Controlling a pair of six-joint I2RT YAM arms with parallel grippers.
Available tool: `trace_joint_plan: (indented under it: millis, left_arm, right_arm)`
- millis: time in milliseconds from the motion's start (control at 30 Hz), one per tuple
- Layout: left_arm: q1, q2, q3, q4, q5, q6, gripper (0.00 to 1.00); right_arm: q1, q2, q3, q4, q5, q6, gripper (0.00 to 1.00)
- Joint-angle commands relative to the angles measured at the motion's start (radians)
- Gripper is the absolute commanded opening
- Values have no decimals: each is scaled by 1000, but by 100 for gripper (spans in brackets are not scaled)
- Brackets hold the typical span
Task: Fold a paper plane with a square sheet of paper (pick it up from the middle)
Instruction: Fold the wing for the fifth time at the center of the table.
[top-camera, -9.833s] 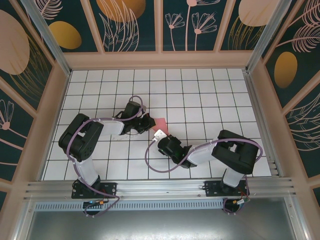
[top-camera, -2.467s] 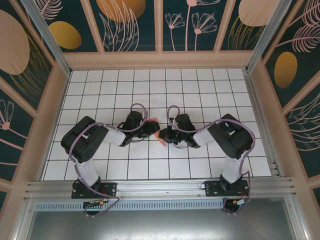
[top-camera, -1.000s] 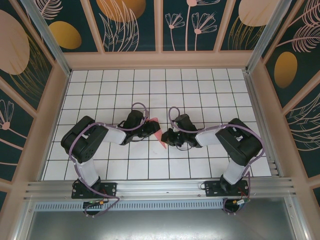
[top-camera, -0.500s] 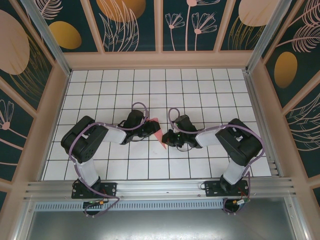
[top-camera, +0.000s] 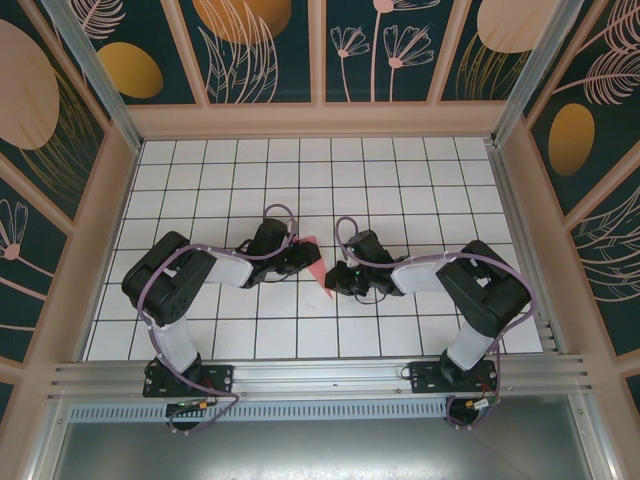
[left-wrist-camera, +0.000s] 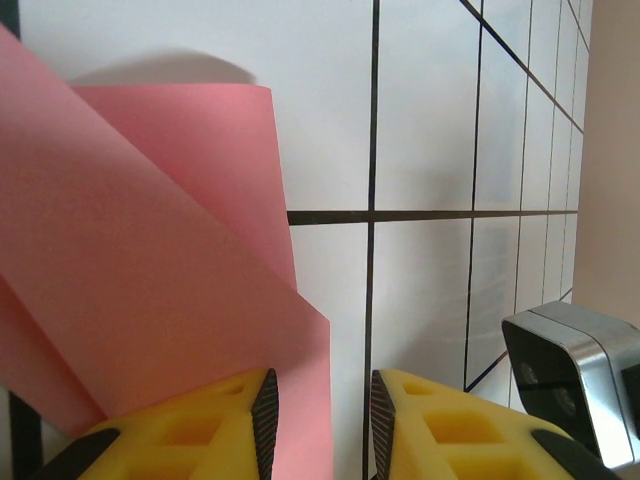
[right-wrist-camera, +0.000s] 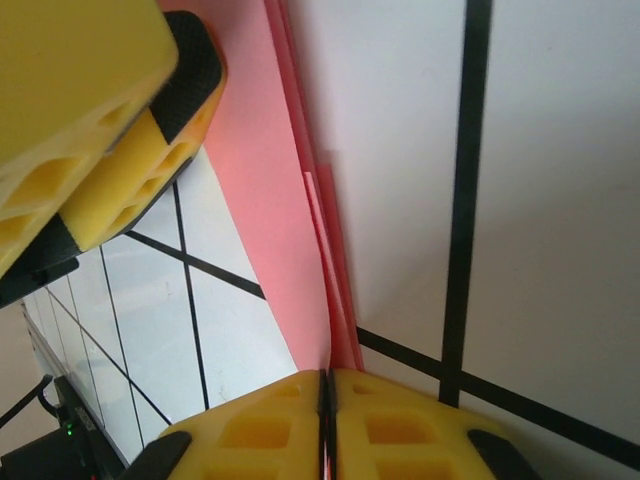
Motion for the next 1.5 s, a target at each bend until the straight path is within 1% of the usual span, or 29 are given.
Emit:
trace_joint_plan:
  millis: [0,100,400,1100,1267,1467]
  left_arm:
    - [-3,35,5,-68,-34,28,34]
    - [-2,36,5,-69,-32,29,34]
    - [-1,32,5,-75,-32,32,34]
    - [-2,32,5,-94,-38,32,32]
    - [-2,34,5,-95,-40,34,32]
    - [-1,33,6,-101,-38,36,32]
  right_arm:
    - [13,20,-15,-115,35,-7,7]
    - [13,30,-13,-140,51,-7,6]
    - [13,24,0,-142,53,-16,7]
    - [15,8,-4,-132,37,-20,15]
    - [15,19,-3,-135,36,-23,11]
    - [15,20,6,-143,43,-24,11]
